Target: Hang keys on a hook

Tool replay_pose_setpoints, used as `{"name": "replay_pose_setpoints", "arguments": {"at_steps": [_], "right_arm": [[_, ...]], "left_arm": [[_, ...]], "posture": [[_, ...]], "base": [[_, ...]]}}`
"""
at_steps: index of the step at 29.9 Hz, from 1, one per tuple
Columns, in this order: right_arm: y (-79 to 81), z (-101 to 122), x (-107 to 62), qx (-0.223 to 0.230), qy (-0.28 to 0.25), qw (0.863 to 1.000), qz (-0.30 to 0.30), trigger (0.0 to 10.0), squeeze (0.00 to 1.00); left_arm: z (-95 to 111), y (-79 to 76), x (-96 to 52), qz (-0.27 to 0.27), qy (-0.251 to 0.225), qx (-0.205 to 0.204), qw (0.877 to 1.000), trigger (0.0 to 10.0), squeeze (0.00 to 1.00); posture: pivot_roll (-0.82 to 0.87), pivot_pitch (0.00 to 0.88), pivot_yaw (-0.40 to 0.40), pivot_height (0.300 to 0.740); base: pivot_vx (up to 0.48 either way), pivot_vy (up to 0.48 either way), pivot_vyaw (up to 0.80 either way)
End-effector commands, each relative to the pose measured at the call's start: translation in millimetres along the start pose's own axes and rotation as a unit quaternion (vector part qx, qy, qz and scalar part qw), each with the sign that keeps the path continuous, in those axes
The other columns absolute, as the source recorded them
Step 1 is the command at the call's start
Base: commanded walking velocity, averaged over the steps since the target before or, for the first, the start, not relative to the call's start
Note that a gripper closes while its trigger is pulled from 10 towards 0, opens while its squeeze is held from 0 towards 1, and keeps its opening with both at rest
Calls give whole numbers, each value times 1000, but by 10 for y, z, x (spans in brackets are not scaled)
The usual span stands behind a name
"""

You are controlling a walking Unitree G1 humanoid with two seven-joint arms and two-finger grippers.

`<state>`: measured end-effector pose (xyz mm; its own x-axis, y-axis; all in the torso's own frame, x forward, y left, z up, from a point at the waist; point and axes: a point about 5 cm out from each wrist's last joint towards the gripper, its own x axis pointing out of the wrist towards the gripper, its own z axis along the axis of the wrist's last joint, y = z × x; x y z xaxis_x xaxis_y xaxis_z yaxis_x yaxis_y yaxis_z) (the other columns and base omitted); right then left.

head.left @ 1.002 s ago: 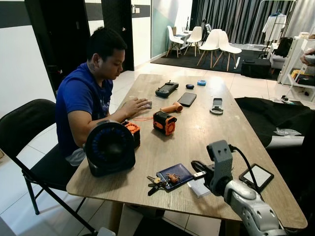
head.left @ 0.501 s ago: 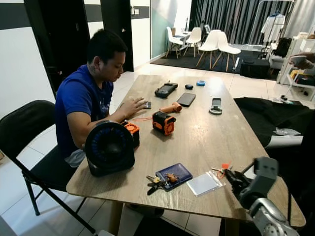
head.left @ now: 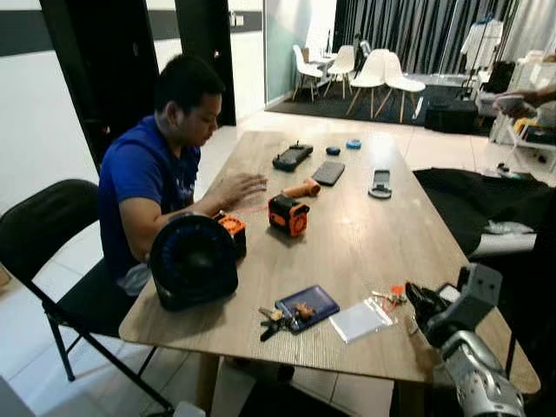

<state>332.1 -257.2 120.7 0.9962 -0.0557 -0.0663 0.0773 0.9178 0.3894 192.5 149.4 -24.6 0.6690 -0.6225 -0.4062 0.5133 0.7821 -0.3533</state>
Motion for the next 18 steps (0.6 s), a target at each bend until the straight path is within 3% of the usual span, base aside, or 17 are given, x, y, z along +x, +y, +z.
{"name": "replay_pose_setpoints", "arguments": {"at_steps": [1, 7, 18], "right_arm": [[-25, -25, 1, -5, 6, 1000, -2, 10000, 0], [131, -74, 89, -11, 18, 999, 34, 10000, 0], [279, -187, 65, -20, 42, 995, 89, 10000, 0]], "left_arm": [[-56, 54, -76, 8, 12, -1, 1000, 10000, 0], [-104, 47, -131, 11, 16, -4, 1000, 10000, 0], [-109, 19, -139, 5, 16, -4, 1000, 10000, 0]], "posture": [[42, 94, 33, 740], [53, 102, 27, 740], [51, 103, 28, 740]], "base": [[0, 0, 0], [0, 0, 0], [0, 0, 0]]}}
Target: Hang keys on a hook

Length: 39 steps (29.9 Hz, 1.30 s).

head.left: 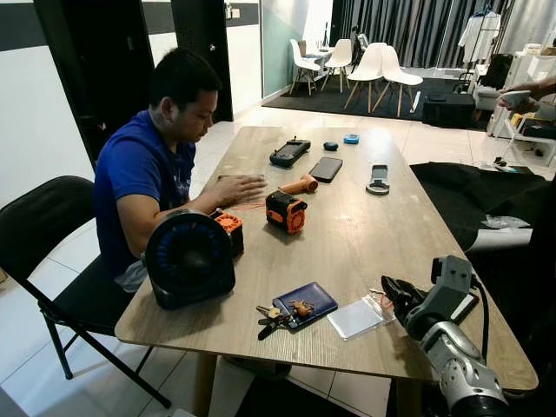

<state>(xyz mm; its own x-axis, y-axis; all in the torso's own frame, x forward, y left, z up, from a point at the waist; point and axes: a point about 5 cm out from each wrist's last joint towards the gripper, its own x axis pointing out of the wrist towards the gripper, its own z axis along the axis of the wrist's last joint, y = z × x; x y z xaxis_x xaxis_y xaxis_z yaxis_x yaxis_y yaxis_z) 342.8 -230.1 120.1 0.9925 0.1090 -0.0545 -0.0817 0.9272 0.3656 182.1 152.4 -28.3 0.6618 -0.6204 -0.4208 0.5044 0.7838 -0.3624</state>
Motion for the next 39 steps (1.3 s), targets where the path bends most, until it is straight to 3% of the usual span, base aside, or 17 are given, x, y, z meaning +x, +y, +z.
{"name": "replay_pose_setpoints", "arguments": {"at_steps": [1, 9, 18, 21, 22, 39], "right_arm": [[39, -92, -26, -2, 19, 1000, 15, 10000, 0], [42, -152, -77, 2, 25, 999, 26, 10000, 0], [4, -5, -121, 107, -32, 993, 21, 10000, 0], [-17, 14, -128, 98, -33, 994, 18, 10000, 0], [-39, -14, -140, 74, -22, 997, 13, 10000, 0], [-68, -136, -195, 90, -4, 996, -5, 10000, 0]], "left_arm": [[-23, 33, -66, 2, 9, 3, 1000, 10000, 0], [-6, 31, -58, -1, 9, 4, 1000, 10000, 0], [-2, 36, -58, -4, 11, 4, 1000, 10000, 0], [-2, 33, -56, -5, 12, 4, 1000, 10000, 0], [-5, 33, -54, -5, 13, 4, 1000, 10000, 0], [-13, 50, -59, -6, 18, 7, 1000, 10000, 0]], "posture": [[50, 103, 29, 740], [51, 103, 32, 740], [50, 102, 36, 740], [48, 103, 37, 740], [49, 104, 36, 740], [51, 101, 39, 740]], "base": [[0, 0, 0], [0, 0, 0], [0, 0, 0], [0, 0, 0], [0, 0, 0], [0, 0, 0]]}}
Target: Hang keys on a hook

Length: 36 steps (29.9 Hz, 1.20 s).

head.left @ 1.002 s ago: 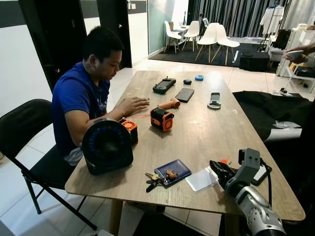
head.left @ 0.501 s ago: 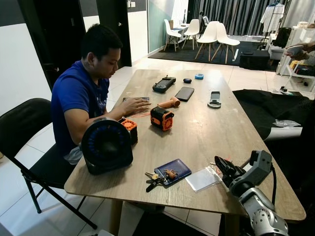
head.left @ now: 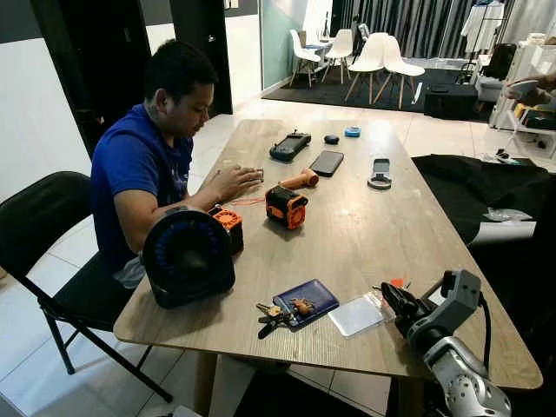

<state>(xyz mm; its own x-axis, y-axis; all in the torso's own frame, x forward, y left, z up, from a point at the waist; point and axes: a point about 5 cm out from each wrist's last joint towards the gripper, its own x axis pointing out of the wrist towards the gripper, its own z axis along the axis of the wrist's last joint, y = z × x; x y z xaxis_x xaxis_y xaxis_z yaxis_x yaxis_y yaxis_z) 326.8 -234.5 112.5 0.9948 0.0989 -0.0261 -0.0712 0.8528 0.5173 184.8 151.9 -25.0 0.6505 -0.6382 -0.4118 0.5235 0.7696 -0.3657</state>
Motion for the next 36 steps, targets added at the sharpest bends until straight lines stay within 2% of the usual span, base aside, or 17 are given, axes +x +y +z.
{"name": "replay_pose_setpoints", "arguments": {"at_steps": [1, 27, 36], "right_arm": [[-26, -61, -37, 5, 10, 1000, -9, 10000, 0], [89, 32, 99, 6, 5, 1000, 7, 10000, 0], [146, 4, 84, 18, 7, 999, 31, 10000, 0]], "left_arm": [[-54, 54, -65, 5, 19, 3, 1000, 10000, 0], [-24, 44, -62, 4, 16, 6, 1000, 10000, 0], [1, 23, -65, 2, 12, 8, 1000, 10000, 0]], "posture": [[51, 101, 39, 740], [52, 98, 38, 740], [55, 91, 35, 740]], "base": [[0, 0, 0], [0, 0, 0], [0, 0, 0]]}}
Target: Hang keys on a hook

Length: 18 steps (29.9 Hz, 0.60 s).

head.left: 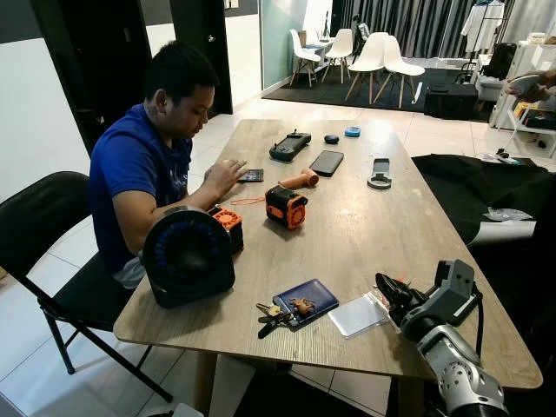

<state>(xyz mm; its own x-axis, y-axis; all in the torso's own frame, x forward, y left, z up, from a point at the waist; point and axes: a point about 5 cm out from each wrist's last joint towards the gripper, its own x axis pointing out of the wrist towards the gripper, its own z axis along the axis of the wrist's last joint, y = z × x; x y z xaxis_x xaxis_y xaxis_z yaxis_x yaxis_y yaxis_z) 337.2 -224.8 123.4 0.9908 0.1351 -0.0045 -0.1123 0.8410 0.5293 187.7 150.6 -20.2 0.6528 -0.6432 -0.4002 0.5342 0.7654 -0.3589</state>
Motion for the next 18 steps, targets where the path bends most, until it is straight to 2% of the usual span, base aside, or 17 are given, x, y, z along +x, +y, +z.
{"name": "replay_pose_setpoints", "arguments": {"at_steps": [1, 3, 9, 17, 18], "right_arm": [[14, -47, -26, 12, 6, 1000, 10, 10000, 0], [26, -16, -84, 44, -22, 999, 20, 10000, 0], [-8, 36, -183, 89, -60, 994, 21, 10000, 0], [-88, 26, -286, 101, -70, 992, 4, 10000, 0], [-154, -9, -302, 97, -61, 993, -21, 10000, 0]], "left_arm": [[-54, 35, -72, 5, 18, 2, 1000, 10000, 0], [-43, 30, -79, 5, 16, 3, 1000, 10000, 0], [-36, 26, -89, 5, 16, 3, 1000, 10000, 0], [-26, 23, -81, 2, 18, 4, 1000, 10000, 0], [-19, 25, -74, 2, 18, 5, 1000, 10000, 0]], "posture": [[55, 91, 35, 740], [56, 89, 34, 740], [56, 90, 35, 740], [49, 95, 46, 740], [49, 95, 49, 740]], "base": [[0, 0, 0], [0, 0, 0], [0, 0, 0], [0, 0, 0], [0, 0, 0]]}}
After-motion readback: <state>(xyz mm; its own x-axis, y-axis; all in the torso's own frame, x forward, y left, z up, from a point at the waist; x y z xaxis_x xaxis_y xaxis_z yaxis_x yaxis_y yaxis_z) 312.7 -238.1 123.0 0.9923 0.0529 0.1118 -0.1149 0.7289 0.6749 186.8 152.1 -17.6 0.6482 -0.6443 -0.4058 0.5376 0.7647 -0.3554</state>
